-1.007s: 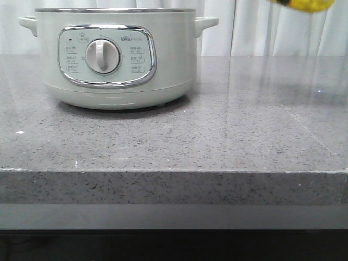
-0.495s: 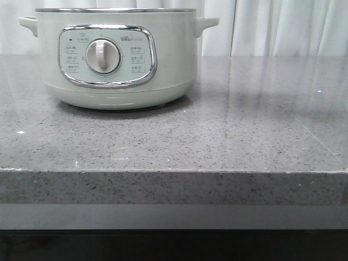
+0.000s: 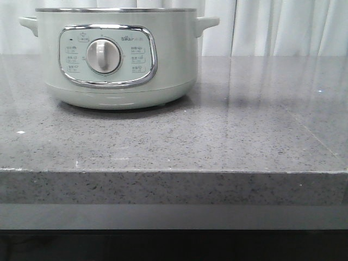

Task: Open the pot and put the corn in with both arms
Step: 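Lift the corn with the right gripper and carry it over the pot, then lower the corn into the pot and open the right gripper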

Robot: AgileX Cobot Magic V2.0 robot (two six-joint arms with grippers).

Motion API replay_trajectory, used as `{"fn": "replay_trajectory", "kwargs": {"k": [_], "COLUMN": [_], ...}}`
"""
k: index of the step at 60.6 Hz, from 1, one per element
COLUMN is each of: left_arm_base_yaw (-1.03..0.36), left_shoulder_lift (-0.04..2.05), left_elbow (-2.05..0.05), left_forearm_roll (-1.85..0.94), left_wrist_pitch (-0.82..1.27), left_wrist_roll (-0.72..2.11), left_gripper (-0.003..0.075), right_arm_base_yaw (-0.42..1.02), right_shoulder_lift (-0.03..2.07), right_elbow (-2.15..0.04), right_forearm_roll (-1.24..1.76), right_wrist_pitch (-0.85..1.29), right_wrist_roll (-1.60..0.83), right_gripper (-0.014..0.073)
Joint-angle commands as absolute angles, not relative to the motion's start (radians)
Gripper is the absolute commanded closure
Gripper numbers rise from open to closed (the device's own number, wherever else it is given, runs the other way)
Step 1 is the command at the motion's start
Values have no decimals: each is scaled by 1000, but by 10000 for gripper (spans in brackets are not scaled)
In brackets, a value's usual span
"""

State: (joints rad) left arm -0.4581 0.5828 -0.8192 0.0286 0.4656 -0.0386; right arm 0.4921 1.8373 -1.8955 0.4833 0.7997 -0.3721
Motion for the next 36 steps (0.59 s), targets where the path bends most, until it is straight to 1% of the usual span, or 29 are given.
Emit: {"fn": "replay_trajectory", "kwargs": {"k": [1,20,25,27,31,36], "left_arm_base_yaw": [-458,-458,-458,-458,-458,-458], "left_shoulder_lift": [578,578,578,578,578,578], "left_elbow": [-857,-857,-857,-857,-857,-857], "left_forearm_roll": [22,22,22,22,22,22], "left_wrist_pitch": [323,323,323,323,323,323], "left_wrist_roll": [-43,-43,-43,-43,-43,-43], "left_gripper": [500,500,500,500,500,500], "right_arm_base_yaw": [491,491,491,491,491,491], "right_shoulder_lift": [1817,1893,1897,1897,1897,1897], "right_elbow": [-1934,-1934,-1934,-1934,-1934,-1934], "right_forearm_roll": [489,487,486,486,485,485], "right_wrist_pitch": [732,735,742,742,740,740], "right_wrist_roll": [-385,-385,-385,-385,-385,-385], "right_gripper": [302,302,286,266,186,55]}}
